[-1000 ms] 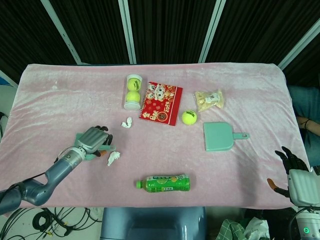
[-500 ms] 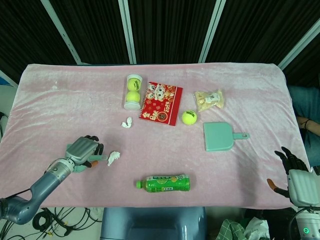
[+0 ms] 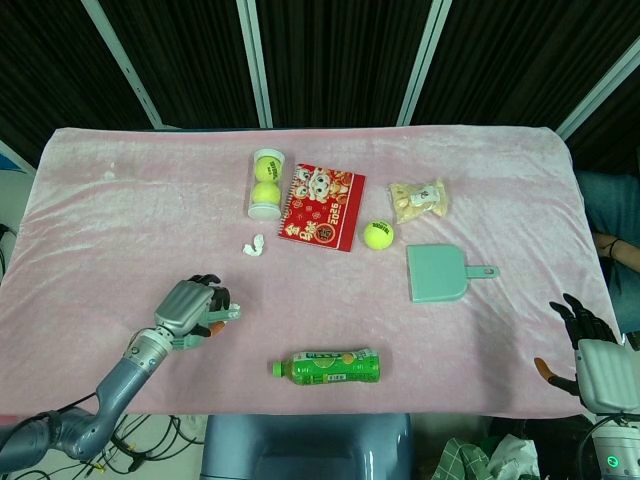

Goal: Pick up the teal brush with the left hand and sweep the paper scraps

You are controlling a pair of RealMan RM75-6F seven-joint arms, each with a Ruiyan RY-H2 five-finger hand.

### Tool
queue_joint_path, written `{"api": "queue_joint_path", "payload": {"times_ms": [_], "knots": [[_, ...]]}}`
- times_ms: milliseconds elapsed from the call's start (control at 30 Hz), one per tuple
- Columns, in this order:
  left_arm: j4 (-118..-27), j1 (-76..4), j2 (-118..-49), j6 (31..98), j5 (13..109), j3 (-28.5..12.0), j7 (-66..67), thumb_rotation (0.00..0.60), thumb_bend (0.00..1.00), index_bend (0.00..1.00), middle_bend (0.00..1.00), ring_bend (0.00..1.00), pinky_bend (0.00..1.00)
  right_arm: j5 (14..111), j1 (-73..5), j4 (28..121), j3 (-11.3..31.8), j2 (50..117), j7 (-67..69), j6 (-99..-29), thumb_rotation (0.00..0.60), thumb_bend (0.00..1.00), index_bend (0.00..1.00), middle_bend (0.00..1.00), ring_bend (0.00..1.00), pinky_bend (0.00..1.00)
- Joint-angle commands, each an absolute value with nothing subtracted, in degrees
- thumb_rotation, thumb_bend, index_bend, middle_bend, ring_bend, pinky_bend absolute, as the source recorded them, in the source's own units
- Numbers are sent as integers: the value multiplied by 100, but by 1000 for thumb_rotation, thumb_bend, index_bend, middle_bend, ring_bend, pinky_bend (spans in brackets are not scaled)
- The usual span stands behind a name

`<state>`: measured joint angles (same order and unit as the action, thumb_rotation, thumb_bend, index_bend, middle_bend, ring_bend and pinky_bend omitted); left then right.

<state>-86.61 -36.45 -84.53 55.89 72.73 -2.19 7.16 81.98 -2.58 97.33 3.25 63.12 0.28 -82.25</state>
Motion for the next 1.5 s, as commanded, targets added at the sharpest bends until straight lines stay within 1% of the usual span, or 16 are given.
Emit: {"api": "queue_joint_path", "payload": {"times_ms": [33, 133, 300, 467, 567, 667, 733, 867, 933, 1000, 1100, 1267, 1500], "knots": [[-8268, -3668, -8816, 5764, 7570, -436, 131, 600, 353, 613, 601, 202, 265, 8199, -259, 9731, 328, 6313, 30, -8227, 600, 145, 174, 75, 137, 176], [-8005, -3739, -9051, 5818, 7729, -564, -269, 600, 353, 612, 603, 202, 265, 8197, -258, 9728, 331, 6316, 33, -8232, 600, 145, 174, 75, 137, 176], [-7740, -3901, -9325, 5770, 8016, -642, -868, 600, 353, 618, 610, 202, 268, 8196, -264, 9724, 332, 6319, 29, -8223, 600, 146, 174, 75, 137, 176], [-7470, -4003, -9697, 6006, 8296, -794, -1659, 600, 353, 624, 614, 202, 284, 8192, -265, 9720, 334, 6319, 32, -8221, 600, 145, 174, 75, 137, 176], [-7488, -4086, -9775, 5993, 8360, -871, -2078, 600, 353, 622, 615, 202, 284, 8197, -269, 9717, 331, 6321, 33, -8215, 600, 145, 174, 75, 137, 176], [-7479, -4209, -9812, 5986, 8451, -952, -2227, 600, 353, 622, 615, 202, 292, 8201, -269, 9713, 332, 6325, 37, -8219, 600, 145, 174, 75, 137, 176], [-7428, -4269, -9896, 6080, 8502, -1044, -2322, 600, 353, 622, 615, 202, 299, 8199, -270, 9714, 331, 6325, 41, -8214, 600, 145, 174, 75, 137, 176], [-7448, -4351, -10149, 6404, 8503, -1359, -2862, 600, 353, 624, 615, 211, 300, 8200, -272, 9713, 331, 6327, 29, -8214, 600, 146, 174, 75, 137, 176], [-7422, -4362, -10273, 6676, 8547, -1504, -2996, 600, 353, 619, 613, 218, 299, 8189, -270, 9715, 332, 6327, 31, -8212, 600, 147, 174, 75, 137, 176], [-7337, -4366, -10374, 6931, 8646, -1565, -2989, 600, 352, 616, 612, 218, 299, 8176, -269, 9717, 335, 6325, 38, -8207, 600, 147, 174, 75, 137, 176], [-7261, -4374, -10338, 7104, 8797, -1547, -2870, 600, 353, 617, 612, 218, 299, 8180, -272, 9716, 332, 6326, 37, -8201, 600, 147, 174, 75, 137, 176], [-7307, -4321, -10091, 7093, 8846, -1419, -2839, 600, 352, 619, 614, 218, 302, 8185, -274, 9725, 329, 6325, 26, -8198, 600, 147, 174, 75, 137, 176], [-7254, -4106, -9766, 6935, 8864, -981, -3318, 600, 353, 622, 616, 218, 301, 8168, -268, 9737, 333, 6330, -2, -8210, 600, 151, 174, 75, 137, 176]]}}
